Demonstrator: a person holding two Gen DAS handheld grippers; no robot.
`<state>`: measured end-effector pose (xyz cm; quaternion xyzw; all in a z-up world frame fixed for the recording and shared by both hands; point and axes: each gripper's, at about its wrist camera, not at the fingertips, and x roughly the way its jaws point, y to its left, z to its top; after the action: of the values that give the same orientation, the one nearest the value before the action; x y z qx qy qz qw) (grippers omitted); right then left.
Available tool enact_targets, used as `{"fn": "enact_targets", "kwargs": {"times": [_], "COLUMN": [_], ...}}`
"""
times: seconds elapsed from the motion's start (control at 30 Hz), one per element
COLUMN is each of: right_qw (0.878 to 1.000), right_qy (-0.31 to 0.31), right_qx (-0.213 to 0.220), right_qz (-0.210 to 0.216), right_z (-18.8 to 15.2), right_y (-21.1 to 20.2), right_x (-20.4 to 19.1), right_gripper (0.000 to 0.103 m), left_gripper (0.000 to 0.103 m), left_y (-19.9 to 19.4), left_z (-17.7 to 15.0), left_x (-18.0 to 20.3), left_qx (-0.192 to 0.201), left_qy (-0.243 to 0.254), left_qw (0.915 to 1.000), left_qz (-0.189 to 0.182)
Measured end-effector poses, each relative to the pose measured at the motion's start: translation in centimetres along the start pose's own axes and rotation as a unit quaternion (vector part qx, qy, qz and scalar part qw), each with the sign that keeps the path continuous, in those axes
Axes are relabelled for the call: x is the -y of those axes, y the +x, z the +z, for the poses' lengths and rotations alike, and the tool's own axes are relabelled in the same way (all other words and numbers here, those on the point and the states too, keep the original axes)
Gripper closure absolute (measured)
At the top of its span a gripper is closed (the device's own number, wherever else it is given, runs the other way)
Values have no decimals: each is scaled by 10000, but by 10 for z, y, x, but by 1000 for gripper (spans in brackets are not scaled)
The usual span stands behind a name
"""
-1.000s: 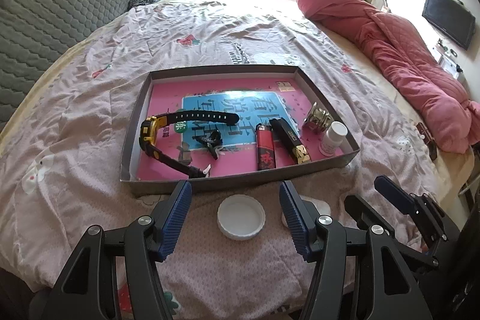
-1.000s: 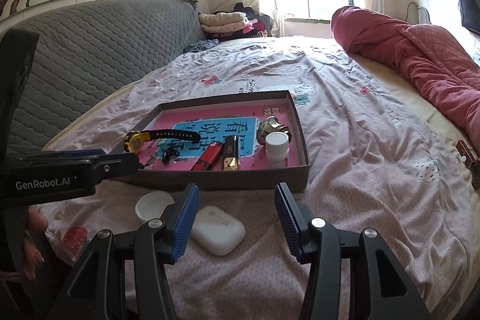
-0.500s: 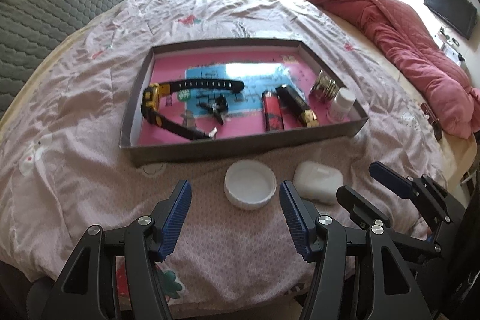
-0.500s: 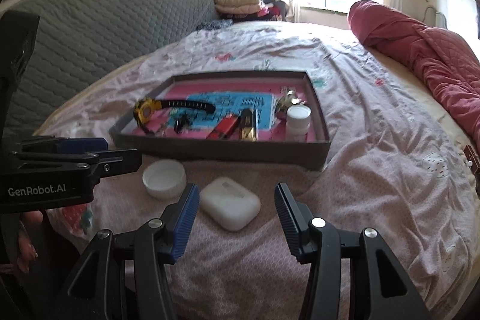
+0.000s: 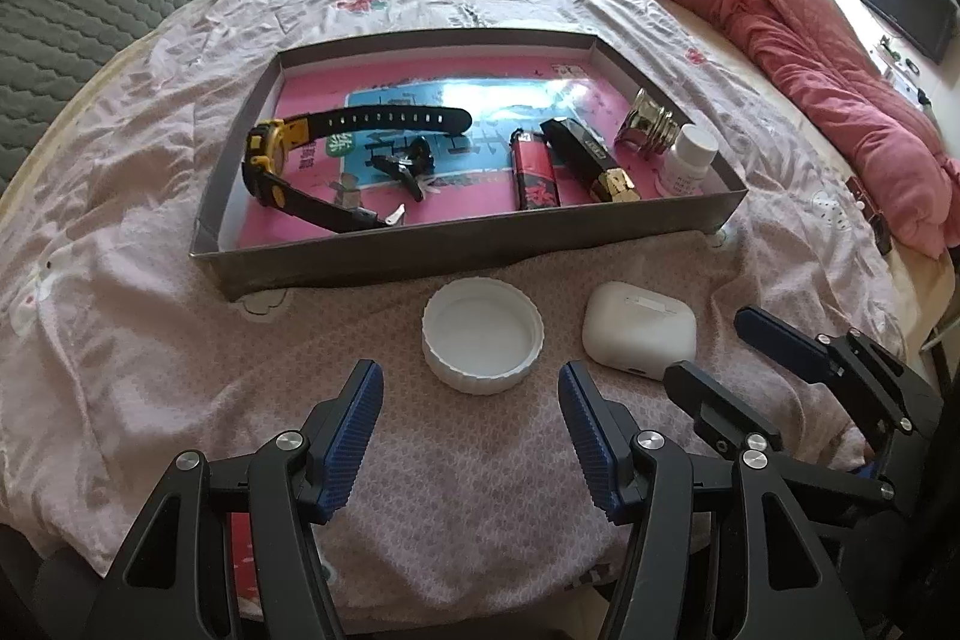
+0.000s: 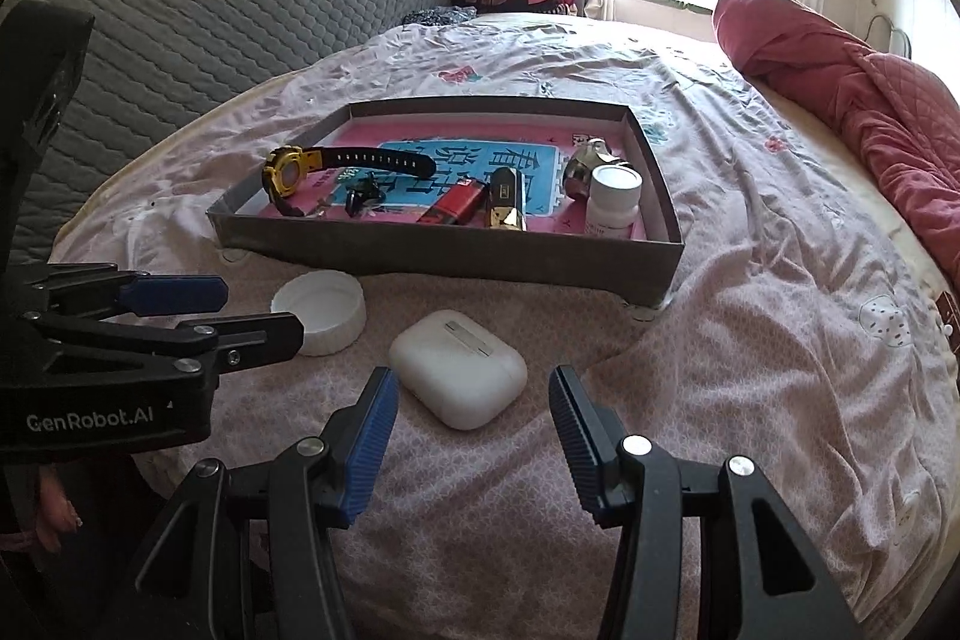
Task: Organize rigid objects
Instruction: 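Move left gripper to the white round cap while right gripper moves to the white earbud case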
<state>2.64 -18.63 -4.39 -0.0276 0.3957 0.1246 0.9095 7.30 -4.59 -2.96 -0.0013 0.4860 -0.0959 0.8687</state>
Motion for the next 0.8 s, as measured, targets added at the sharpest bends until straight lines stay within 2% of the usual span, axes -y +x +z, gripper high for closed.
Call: {"fn": "enact_targets", "kwargs": {"times": [0.33, 0.6, 0.8], "right_qw": [9998, 9994, 9990], "right_qy": [-100, -164, -197], "right_qx": [-165, -274, -316], "right_qz": [104, 143, 230], "right_z": [-1, 1, 3], "right_y": [12, 25, 31], "right_x": [-1, 2, 4], "right_gripper": [51, 51, 44], "left_gripper": [40, 40, 40], "left_y": [27, 37, 43], "left_z": [3, 11, 16], "left_x": [-3, -5, -5], "left_qx": [-195, -170, -164], "left_qy": [-122, -167, -207], "left_qw": [9997, 9997, 9996], "left_qz": [67, 46, 20]}}
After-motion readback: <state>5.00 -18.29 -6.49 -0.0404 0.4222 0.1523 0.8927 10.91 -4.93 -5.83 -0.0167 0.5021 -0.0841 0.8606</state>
